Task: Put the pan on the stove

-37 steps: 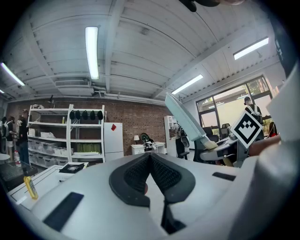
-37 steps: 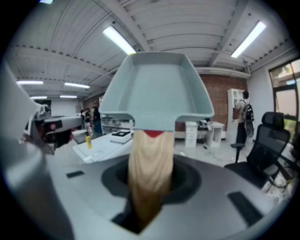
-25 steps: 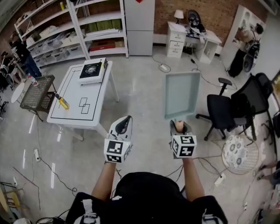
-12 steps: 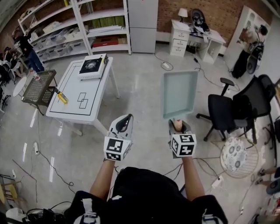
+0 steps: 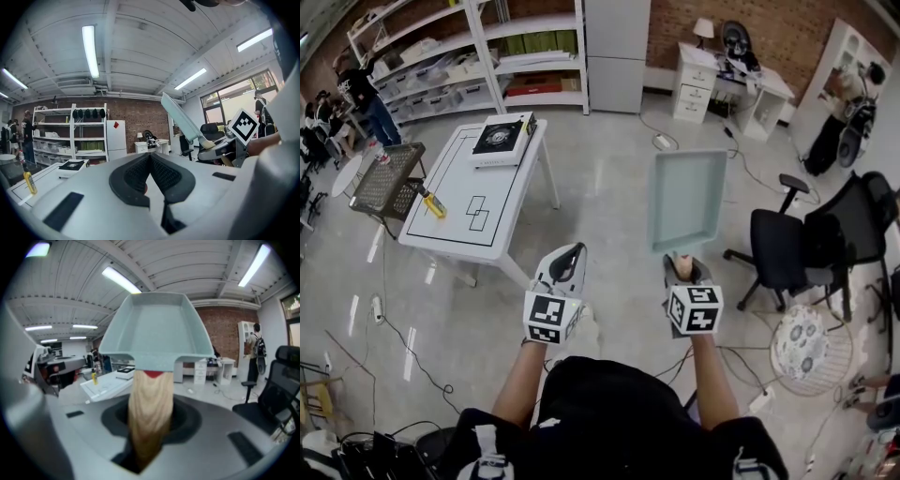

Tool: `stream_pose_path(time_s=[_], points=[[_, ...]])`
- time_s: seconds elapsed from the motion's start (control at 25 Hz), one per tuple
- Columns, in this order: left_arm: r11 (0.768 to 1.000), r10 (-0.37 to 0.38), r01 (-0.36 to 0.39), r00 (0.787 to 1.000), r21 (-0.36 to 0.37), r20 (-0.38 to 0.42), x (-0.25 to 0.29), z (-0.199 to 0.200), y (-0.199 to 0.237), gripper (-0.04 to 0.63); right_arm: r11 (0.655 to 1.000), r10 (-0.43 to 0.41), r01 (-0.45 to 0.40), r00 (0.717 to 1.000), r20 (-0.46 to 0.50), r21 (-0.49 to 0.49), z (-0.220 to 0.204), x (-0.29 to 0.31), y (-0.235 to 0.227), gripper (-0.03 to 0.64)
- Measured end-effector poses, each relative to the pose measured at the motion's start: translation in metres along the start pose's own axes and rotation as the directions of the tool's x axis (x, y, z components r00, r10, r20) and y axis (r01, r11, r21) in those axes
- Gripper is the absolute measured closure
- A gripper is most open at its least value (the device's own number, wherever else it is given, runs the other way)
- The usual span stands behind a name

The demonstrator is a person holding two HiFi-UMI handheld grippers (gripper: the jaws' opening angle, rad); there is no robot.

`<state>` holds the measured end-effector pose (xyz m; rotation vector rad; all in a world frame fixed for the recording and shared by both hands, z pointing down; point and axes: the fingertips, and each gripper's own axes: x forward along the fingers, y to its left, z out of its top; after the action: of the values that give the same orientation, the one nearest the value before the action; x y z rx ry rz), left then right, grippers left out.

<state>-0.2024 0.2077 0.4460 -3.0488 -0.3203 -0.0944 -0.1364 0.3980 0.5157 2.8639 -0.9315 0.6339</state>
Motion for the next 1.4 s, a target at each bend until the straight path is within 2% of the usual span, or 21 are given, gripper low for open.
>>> stream_pose_path(time_s=[0.24,0.56,0.96,1.16,1.4], points=[[1.0,0.013,-0.013,1.0,0.004,-0.013,0.032,-0.006,0.024,0.571,1.0,0.016,-0.016,1.0,-0.013,-0.012,0.012,0.039,-0.005,0.485],[1.0,0.008,-0.008,1.0,-0.005,-0.013,0.107,-0.01,0.085,0.571,1.0,0.028,-0.028,0.999,-0.023,-0.012,0.044,0.127,-0.012,0.485],[1.0,0.004,-0.005,1.0,-0.015,-0.029,0.212,-0.002,0.206,0.571,0.999,0.041,-0.041,0.998,-0.038,-0.002,0.115,0.271,-0.002,0.485],[1.0,0.011,-0.012,0.999,-0.025,-0.032,0.247,0.002,0.267,0.571,0.999,0.052,-0.053,0.998,-0.033,-0.004,0.15,0.333,0.015,0.485],[0.999,0.018,-0.019,0.999,-0.032,-0.039,0.275,-0.003,0.319,0.571,0.997,0.075,-0.076,0.997,-0.032,-0.022,0.179,0.392,0.036,0.485]])
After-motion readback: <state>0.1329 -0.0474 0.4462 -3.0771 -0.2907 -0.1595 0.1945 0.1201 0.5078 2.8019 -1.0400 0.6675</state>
